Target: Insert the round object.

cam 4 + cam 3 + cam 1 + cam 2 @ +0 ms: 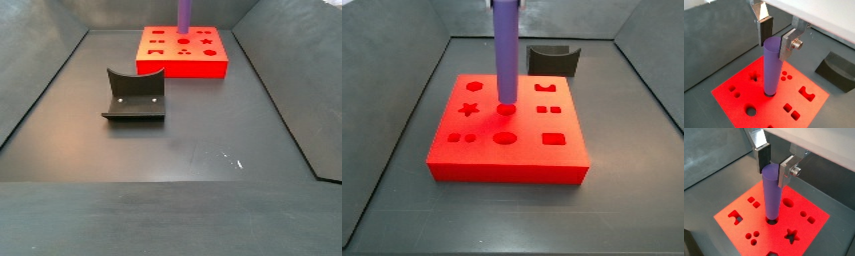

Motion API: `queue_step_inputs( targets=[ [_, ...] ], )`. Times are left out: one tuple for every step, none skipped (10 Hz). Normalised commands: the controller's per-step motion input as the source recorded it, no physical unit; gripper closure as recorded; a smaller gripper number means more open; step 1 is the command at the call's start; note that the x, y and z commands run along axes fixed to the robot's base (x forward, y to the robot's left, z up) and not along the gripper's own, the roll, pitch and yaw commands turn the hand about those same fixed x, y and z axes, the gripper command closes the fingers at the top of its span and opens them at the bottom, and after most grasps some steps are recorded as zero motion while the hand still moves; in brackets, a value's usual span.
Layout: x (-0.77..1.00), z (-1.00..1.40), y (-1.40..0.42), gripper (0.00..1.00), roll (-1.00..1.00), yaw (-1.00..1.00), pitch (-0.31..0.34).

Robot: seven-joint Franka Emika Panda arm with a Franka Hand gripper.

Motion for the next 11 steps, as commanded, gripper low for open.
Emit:
queue_step_inputs(
  targets=[
    [0.0,-0.31,0.0,1.0,0.07,0.0,-0.117],
    [0.0,-0.32,0.0,1.0,0.09,0.0,-0.107],
    [0.0,-0.33,0.0,1.0,0.09,0.0,-0.106],
    [0.0,-0.33,0.0,1.0,0.07,0.0,-0.116],
    [0.0,-0.36,0.0,1.0,0.07,0.0,-0.117],
    [0.0,-0.38,0.0,1.0,0.08,0.0,-0.12],
    [0.0,-0.49,0.0,1.0,0.08,0.0,-0.144],
    [0.0,-0.75,0.0,1.0,0.09,0.0,-0.17],
    [0.14,-0.92,0.0,1.0,0.06,0.0,-0.116],
    [0.16,-0.97,0.0,1.0,0.06,0.0,-0.104],
    [0.13,-0.96,0.0,1.0,0.07,-0.02,-0.114]
  ],
)
